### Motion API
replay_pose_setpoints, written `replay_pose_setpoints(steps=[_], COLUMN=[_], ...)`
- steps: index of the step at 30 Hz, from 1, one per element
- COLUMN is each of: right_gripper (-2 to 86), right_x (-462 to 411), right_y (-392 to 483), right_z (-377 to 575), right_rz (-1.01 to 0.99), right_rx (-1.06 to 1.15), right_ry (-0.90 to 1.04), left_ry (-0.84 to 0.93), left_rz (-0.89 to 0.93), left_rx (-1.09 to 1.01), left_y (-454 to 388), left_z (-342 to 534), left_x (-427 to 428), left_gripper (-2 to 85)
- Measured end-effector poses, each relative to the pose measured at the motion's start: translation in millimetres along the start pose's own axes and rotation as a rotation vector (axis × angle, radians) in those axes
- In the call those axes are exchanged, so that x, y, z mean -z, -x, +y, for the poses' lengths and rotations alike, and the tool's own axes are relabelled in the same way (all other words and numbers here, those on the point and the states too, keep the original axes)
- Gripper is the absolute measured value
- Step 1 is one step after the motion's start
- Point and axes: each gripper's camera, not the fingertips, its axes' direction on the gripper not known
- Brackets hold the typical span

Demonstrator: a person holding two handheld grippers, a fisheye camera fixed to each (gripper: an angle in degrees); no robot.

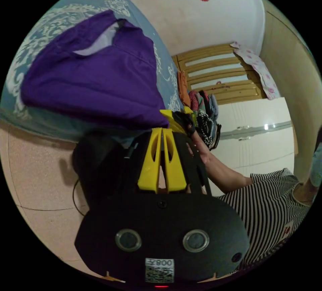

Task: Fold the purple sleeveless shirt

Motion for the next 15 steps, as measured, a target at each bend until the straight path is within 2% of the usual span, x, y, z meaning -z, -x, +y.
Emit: replay_pose_setpoints(steps=[4,9,15], right_gripper=[3.2,2.6,2.3], right_x=[3,4,2], right_y=[25,50,74], right_z=[14,30,54], right_rz=[-0.007,-0.068,-0.044], right_rx=[0.061,0.097,0.112], right_ry=[-0.003,-0.013,0.002], left_ry=[-0.146,-0.328,-0.511], left_rz=[-0.008,0.214,0.419], left_rx=[0.113,0.335,0.441], left_y=[36,110,154], left_z=[11,21,12], left_x=[56,101,109], left_gripper=[3.5,10.2,14.4])
